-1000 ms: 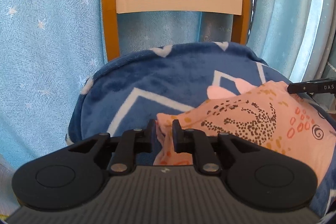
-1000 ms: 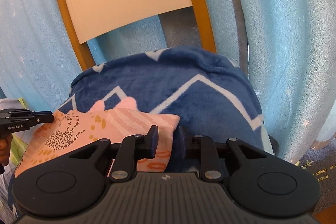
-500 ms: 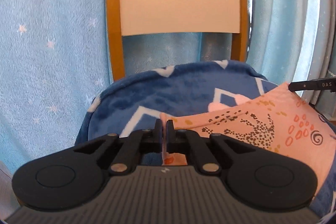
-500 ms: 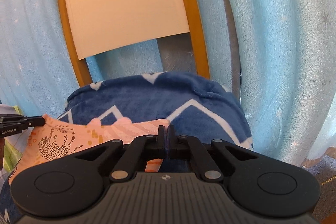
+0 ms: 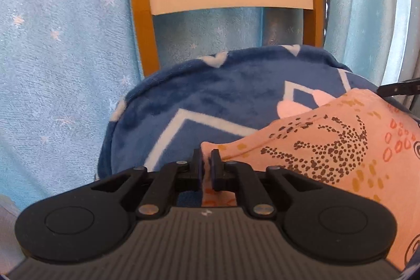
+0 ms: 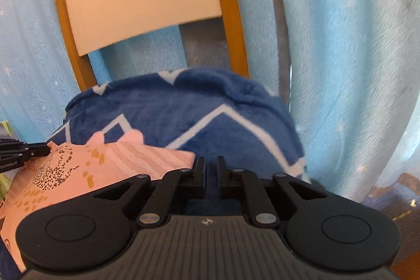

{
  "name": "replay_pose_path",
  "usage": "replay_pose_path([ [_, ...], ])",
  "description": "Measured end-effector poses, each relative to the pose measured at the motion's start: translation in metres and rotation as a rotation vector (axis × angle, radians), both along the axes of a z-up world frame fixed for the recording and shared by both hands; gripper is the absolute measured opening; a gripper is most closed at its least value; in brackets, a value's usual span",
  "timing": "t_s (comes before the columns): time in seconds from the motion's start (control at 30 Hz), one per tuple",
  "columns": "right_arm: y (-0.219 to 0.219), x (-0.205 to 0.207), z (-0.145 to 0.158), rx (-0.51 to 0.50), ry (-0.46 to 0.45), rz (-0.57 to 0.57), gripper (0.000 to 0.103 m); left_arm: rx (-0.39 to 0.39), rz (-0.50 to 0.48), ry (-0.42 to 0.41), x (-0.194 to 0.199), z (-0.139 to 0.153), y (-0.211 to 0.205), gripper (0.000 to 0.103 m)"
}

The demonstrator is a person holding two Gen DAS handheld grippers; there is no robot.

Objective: Fold clothes

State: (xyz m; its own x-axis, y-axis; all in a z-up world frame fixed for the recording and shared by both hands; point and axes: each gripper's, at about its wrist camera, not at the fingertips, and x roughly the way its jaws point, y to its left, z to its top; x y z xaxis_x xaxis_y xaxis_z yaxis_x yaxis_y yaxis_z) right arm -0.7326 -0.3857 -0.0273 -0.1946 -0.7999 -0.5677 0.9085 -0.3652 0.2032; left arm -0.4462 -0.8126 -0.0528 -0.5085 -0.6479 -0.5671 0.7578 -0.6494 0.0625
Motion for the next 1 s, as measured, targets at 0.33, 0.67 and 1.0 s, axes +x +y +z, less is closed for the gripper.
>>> replay_pose_path([
  [0.33, 0.085, 0.045, 0.008, -0.064, -0.132, 0.089, 0.036, -0.096, -0.118, -0.018, 0.004, 0.038, 0.090, 0.007],
  [0.67, 0.095, 0.064, -0.017, 0.040, -0.034, 0.102, 0.000, -0.102, -0.322, -0.147, -0.047, -0.009, 0.167, 0.011],
  [1.0, 0.114, 0.111, 0.017, -0.005, 0.164, 0.210, 0.021, -0.119, -0.116, -0.131, 0.020, 0.010, 0.163, 0.012],
])
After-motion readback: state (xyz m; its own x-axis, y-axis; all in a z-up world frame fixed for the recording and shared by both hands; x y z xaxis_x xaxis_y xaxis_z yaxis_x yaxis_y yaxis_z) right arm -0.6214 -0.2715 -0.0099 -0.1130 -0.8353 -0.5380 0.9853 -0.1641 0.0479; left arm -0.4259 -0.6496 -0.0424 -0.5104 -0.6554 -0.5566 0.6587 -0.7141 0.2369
